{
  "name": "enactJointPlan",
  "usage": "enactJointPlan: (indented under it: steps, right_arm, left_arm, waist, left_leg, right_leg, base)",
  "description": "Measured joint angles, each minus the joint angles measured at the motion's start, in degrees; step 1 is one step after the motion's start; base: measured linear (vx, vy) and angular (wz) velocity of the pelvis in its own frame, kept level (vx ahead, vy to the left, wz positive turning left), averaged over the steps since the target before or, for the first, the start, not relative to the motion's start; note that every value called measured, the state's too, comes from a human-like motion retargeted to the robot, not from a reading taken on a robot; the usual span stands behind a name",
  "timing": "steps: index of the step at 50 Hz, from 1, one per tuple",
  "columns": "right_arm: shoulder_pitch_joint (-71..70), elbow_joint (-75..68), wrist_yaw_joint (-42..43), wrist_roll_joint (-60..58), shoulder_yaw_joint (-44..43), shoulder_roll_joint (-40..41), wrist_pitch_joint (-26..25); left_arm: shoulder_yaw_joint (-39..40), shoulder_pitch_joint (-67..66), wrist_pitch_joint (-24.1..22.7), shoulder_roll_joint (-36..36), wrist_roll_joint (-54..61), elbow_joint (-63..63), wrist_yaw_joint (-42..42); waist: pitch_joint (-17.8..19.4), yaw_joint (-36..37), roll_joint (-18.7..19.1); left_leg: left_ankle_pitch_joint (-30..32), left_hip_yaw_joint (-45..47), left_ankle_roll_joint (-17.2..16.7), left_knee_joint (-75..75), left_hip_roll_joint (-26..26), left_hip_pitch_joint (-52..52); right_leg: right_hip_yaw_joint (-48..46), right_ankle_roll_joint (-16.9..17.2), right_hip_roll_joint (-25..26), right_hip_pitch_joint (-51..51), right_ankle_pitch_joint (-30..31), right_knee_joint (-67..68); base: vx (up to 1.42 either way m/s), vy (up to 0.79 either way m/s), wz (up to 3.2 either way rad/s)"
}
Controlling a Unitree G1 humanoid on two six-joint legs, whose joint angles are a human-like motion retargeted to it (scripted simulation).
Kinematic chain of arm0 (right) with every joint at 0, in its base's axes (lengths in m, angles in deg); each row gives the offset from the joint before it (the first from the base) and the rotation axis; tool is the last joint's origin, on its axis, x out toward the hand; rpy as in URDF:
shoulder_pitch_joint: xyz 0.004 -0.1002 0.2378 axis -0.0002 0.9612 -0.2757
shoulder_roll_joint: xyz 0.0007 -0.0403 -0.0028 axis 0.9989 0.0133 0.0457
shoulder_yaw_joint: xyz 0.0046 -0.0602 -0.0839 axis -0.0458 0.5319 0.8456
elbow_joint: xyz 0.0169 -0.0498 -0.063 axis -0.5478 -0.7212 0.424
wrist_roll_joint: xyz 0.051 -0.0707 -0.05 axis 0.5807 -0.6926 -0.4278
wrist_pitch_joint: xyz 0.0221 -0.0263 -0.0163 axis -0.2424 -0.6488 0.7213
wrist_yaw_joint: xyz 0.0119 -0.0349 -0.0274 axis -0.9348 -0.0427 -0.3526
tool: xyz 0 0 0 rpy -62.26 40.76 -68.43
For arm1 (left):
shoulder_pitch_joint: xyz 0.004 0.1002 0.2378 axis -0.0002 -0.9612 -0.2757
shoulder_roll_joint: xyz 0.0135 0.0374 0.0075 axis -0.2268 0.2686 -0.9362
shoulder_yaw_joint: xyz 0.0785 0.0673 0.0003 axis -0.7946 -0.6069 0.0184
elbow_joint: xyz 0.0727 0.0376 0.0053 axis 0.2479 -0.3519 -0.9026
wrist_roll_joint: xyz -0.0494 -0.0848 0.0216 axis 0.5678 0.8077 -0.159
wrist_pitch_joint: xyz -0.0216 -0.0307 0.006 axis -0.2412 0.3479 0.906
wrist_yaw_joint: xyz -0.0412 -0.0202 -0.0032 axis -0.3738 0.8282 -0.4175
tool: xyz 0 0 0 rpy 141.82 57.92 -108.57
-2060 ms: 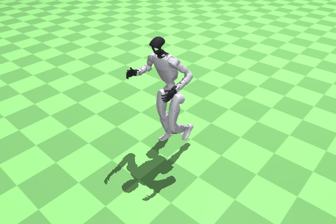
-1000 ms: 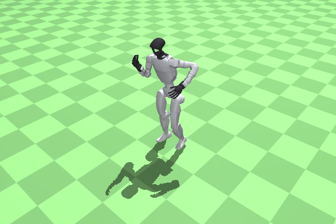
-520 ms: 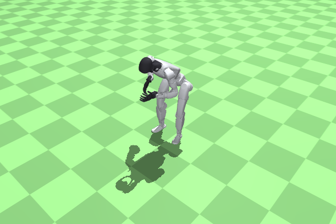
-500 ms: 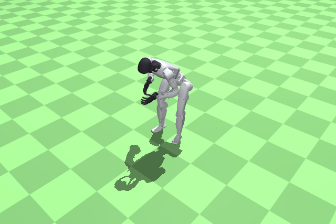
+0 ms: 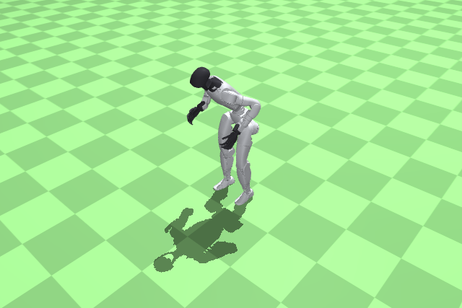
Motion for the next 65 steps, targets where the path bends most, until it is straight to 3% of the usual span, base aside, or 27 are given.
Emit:
enactJointPlan:
  steps: [3, 6, 8, 10, 13, 15, 20, 23, 25, 27, 28, 29, 30, 32, 35, 37, 40, 43, 45, 48, 50, 51, 53, 55, 57, 60, 65]
  right_arm:
    - [14.1, -1.1, -0.8, -1.6, -3.8, -3.9, 0.6]
    - [23.9, -0.8, 1.3, -2.4, -7.0, -6.8, 0.6]
    - [28.4, -1.0, 2.0, -0.7, -7.4, -9.1, -0.2]
    - [30.5, -1.9, 2.6, -14.6, -7.2, -15.3, -5.4]
    - [33.9, 0.3, -0.3, -0.2, -6.1, -15.1, -0.5]
    - [34.3, 0.8, -1.7, -2.4, -7.7, -16.0, 0.6]
    - [23.5, 1.0, -1.9, -9.8, -7.4, -12.4, -0.8]
    - [12.6, -2.0, 1.7, -11.9, -6.2, -5.5, -1.6]
    - [4.7, -4.3, 5.2, -11.0, -5.6, -1.5, -0.5]
    - [-7.2, -6.1, 8.1, -10.8, -3.7, -0.2, -0.7]
    - [-13.9, -7.2, 8.9, -10.4, -2.4, -0.2, -0.7]
    - [-20.5, -8.1, 12.1, -11.7, -2.0, -0.1, -1.8]
    - [-26.9, -8.8, 16.4, -13.9, -2.2, 0.2, -3.5]
    - [-36.2, -7.2, 12.1, -10.6, -3.0, 0.9, -1.9]
    - [-41.5, -2.6, 14.6, -8.5, -5.4, 1.5, -1.5]
    - [-38.0, 1.0, 12.1, -7.8, -7.7, 1.4, -0.5]
    - [-26.1, 4.4, 7.4, -6.0, -11.7, 2.4, 0.1]
    - [-12.6, 3.7, 3.4, -2.6, -10.5, 4.2, -0.6]
    - [-2.4, 2.9, -2.6, 0.8, -10.7, 3.5, 0.8]
    - [9.5, -2.1, -5.2, -2.3, -10.2, 1.8, -0.2]
    - [16.3, -6.1, -5.5, -2.0, -9.2, 1.6, -1.7]
    - [18.9, -7.4, -5.7, 0.0, -8.5, 1.5, -3.2]
    - [22.1, -8.1, -6.5, 5.0, -7.2, -0.6, -4.7]
    - [24.1, -5.0, -9.6, 7.4, -7.9, -6.0, -3.9]
    - [25.2, -1.2, -13.5, 8.5, -10.0, -11.3, -2.6]
    - [26.0, 1.7, -17.4, 13.1, -12.2, -13.8, -1.6]
    - [16.8, -2.0, -15.8, 8.3, -8.2, -7.6, -3.2]
  left_arm:
    - [1.0, 15.8, 0.7, 1.5, -3.3, -3.1, 1.0]
    - [2.5, 33.5, 1.0, -0.3, -7.0, -3.5, 5.8]
    - [1.9, 46.5, 1.4, -3.4, -8.7, -3.5, 9.3]
    - [0.5, 59.3, 2.5, -6.9, -9.8, -3.9, 13.0]
    - [-1.2, 69.8, 0.9, -7.3, -10.8, -2.1, 14.8]
    - [-1.5, 70.4, -1.1, -5.3, -9.1, 0.3, 14.7]
    - [0.4, 54.0, -2.7, -0.5, -6.7, 5.9, 9.5]
    - [-0.6, 40.0, -2.3, -0.2, -5.4, 6.2, 3.7]
    - [-2.4, 28.7, -1.9, -0.2, -6.2, 4.5, 0.7]
    - [-2.7, 14.4, -1.1, -1.5, -6.8, 2.3, 0.9]
    - [-2.1, 7.2, -0.5, -2.1, -6.5, 0.4, 1.3]
    - [-1.5, 0.6, 0.2, -2.8, -6.3, -1.3, 2.4]
    - [-0.7, -5.7, 0.9, -3.5, -6.1, -3.0, 3.8]
    - [1.4, -15.3, 1.7, -5.6, -7.3, -4.7, 5.0]
    - [4.7, -24.9, 1.9, -7.5, -6.0, -3.5, 5.3]
    - [6.4, -27.5, 1.8, -7.9, -1.8, -1.0, 1.0]
    - [6.9, -26.6, 2.2, -8.1, 1.5, 1.8, -5.2]
    - [5.1, -19.4, 2.3, -5.5, 0.3, 1.3, -7.6]
    - [4.7, -13.6, 1.3, -2.6, -1.7, 0.4, -7.3]
    - [5.0, 0.6, -0.2, 0.5, -6.9, 1.4, 0.4]
    - [4.3, 13.8, 0.0, 1.1, -11.8, 3.7, 6.7]
    - [3.8, 22.0, 1.0, 0.1, -11.3, 5.1, 9.9]
    - [2.4, 40.1, 2.4, -1.6, -12.2, 5.9, 13.4]
    - [1.7, 55.2, 2.9, -2.0, -13.9, 5.6, 14.7]
    - [2.2, 61.8, 2.1, -1.2, -14.4, 5.9, 15.4]
    - [4.6, 58.4, -0.2, 0.9, -12.0, 8.0, 12.9]
    - [5.5, 38.3, -1.2, 1.8, -1.5, 9.5, 5.0]
  waist:
    - [0.0, 1.4, 1.6]
    - [0.0, -1.2, 0.4]
    - [0.0, -3.7, -1.7]
    - [0.0, -5.6, -3.5]
    - [0.0, -5.7, -1.4]
    - [0.0, -4.2, 0.8]
    - [0.0, -2.4, 3.1]
    - [0.0, -1.1, 3.9]
    - [0.0, 0.7, 6.9]
    - [0.0, 2.4, 9.4]
    - [0.0, 2.6, 11.5]
    - [0.0, 2.8, 12.6]
    - [0.0, 3.1, 13.2]
    - [0.0, 4.0, 13.1]
    - [0.0, 5.8, 11.5]
    - [0.0, 6.6, 9.3]
    - [-0.6, 8.3, 5.7]
    - [-0.6, 7.3, 5.8]
    - [-0.6, 6.5, 8.0]
    - [-0.6, 3.9, 7.6]
    - [-1.0, 0.5, 5.6]
    - [-0.8, -0.5, 3.5]
    - [-0.8, -0.8, -0.3]
    - [-1.6, -0.4, -2.3]
    - [-4.4, -0.7, -1.8]
    - [-8.5, -2.0, 2.3]
    - [-12.1, -1.3, 1.7]
  left_leg:
    - [-3.6, 4.4, -1.4, -6.3, 5.1, 6.3]
    - [-13.7, 4.2, 0.0, 0.0, 7.9, 4.4]
    - [-15.9, 2.7, 1.2, 4.4, 7.7, 1.8]
    - [-14.7, 1.7, 1.8, 5.1, 6.4, 0.5]
    - [-9.2, 1.2, 0.0, -3.2, 6.0, 3.1]
    - [-4.2, 1.1, -0.4, -10.4, 5.6, 6.4]
    - [5.5, -0.9, -3.3, -19.8, 0.7, 13.6]
    - [2.1, -5.4, -0.8, -6.3, -3.5, 6.8]
    - [-3.2, -8.2, -0.2, 12.3, -4.8, -2.2]
    - [-7.8, -8.6, -1.9, 28.1, -3.6, -9.3]
    - [-9.2, -8.9, -2.3, 34.5, -1.9, -11.5]
    - [-10.6, -8.5, -1.8, 40.2, -0.3, -13.4]
    - [-12.1, -7.9, -0.8, 45.5, 1.1, -15.1]
    - [-14.3, -6.7, 3.2, 51.3, 2.4, -16.9]
    - [-15.6, -5.0, 6.5, 47.8, 1.8, -14.5]
    - [-16.2, -2.3, 7.4, 37.3, 1.1, -8.6]
    - [-14.8, 2.9, 5.6, 18.5, 0.2, 2.2]
    - [-3.2, 0.6, 1.2, -4.0, -1.5, 15.0]
    - [0.7, -0.2, -2.2, -11.6, 2.2, 21.1]
    - [-9.8, -1.2, -0.2, -11.3, 6.1, 22.3]
    - [-19.5, -3.2, 0.6, 2.6, 7.3, 15.2]
    - [-21.9, -4.3, 4.1, 10.0, 6.1, 11.8]
    - [-22.9, -5.3, 8.0, 15.1, 3.7, 8.9]
    - [-22.4, -4.8, 7.7, 14.8, 2.9, 8.7]
    - [-18.8, -4.4, 6.1, 8.9, 3.4, 10.4]
    - [-8.1, -4.6, 2.0, -4.7, 5.0, 15.3]
    - [5.3, -5.9, 3.8, -15.1, -1.8, 21.1]
  right_leg:
    - [-2.2, -0.3, 3.9, -6.9, -6.1, 18.6]
    - [-5.6, -2.2, 2.8, -16.8, -16.0, 41.9]
    - [-6.0, -3.7, 1.3, -20.5, -19.9, 50.0]
    - [-5.1, -2.9, 0.5, -23.0, -20.3, 53.3]
    - [-5.7, -4.7, 1.9, -19.2, -20.2, 42.7]
    - [-8.0, -5.3, 2.3, -13.8, -17.4, 29.7]
    - [-11.0, -2.8, -0.5, 2.5, -5.5, 0.9]
    - [-14.0, -1.2, -5.7, 5.7, -8.6, -2.9]
    - [-15.5, -3.0, -7.5, 5.9, -12.6, -1.9]
    - [-13.6, -2.0, -8.5, -0.6, -17.9, 10.7]
    - [-13.1, -6.7, -7.0, -1.4, -19.5, 13.5]
    - [-12.6, -8.7, -6.4, -2.8, -21.1, 17.4]
    - [-12.0, -9.5, -6.2, -4.7, -22.8, 21.8]
    - [-11.5, -9.8, -6.1, -5.7, -24.5, 25.0]
    - [-11.9, -8.4, -5.8, -2.6, -21.3, 19.6]
    - [-12.8, -5.9, -5.6, 1.9, -15.4, 11.4]
    - [-12.7, -1.5, -5.6, 6.0, -7.2, 5.6]
    - [-10.9, -2.8, -1.8, 12.1, 0.0, -0.8]
    - [-9.9, -5.1, 2.0, 9.4, -4.6, 11.7]
    - [-9.9, -7.2, 2.4, -3.5, -16.9, 45.9]
    - [-9.9, -9.7, 0.6, -10.1, -24.0, 63.3]
    - [-8.4, -9.6, -0.5, -12.6, -25.2, 69.7]
    - [-5.4, -9.8, -1.2, -16.1, -27.0, 76.5]
    - [-3.8, -10.0, -0.6, -17.3, -28.0, 77.2]
    - [-5.5, -11.2, 0.1, -15.4, -28.0, 69.9]
    - [-11.7, -12.7, 2.0, -5.6, -25.0, 45.6]
    - [-13.9, -6.9, -0.1, 12.7, -6.5, 4.0]
  base:
    - [0.05, 0.1, -1.16]
    - [-0.01, 0.02, -0.13]
    - [-0.07, -0.07, 0.66]
    - [-0.06, -0.1, 0.56]
    - [0.0, -0.09, 0.24]
    - [0.06, -0.13, 0.11]
    - [0.09, -0.17, 0.46]
    - [-0.03, -0.18, 0.97]
    - [-0.06, -0.12, 0.6]
    - [-0.03, -0.07, -0.27]
    - [-0.02, -0.05, -0.47]
    - [-0.01, -0.06, -0.42]
    - [0.01, -0.07, -0.25]
    - [0.04, -0.07, -0.11]
    - [0.09, -0.04, -0.05]
    - [0.13, -0.01, -0.07]
    - [0.15, 0.04, -0.25]
    - [0.04, 0.08, -0.16]
    - [0.03, 0.09, -0.22]
    - [-0.02, 0.03, 0.28]
    - [-0.05, -0.04, 1.09]
    - [-0.04, -0.09, 1.07]
    - [-0.09, -0.08, 0.5]
    - [-0.03, -0.02, -0.01]
    - [0.06, -0.04, -0.18]
    - [0.11, -0.06, 0.09]
    - [0.12, -0.12, 0.28]
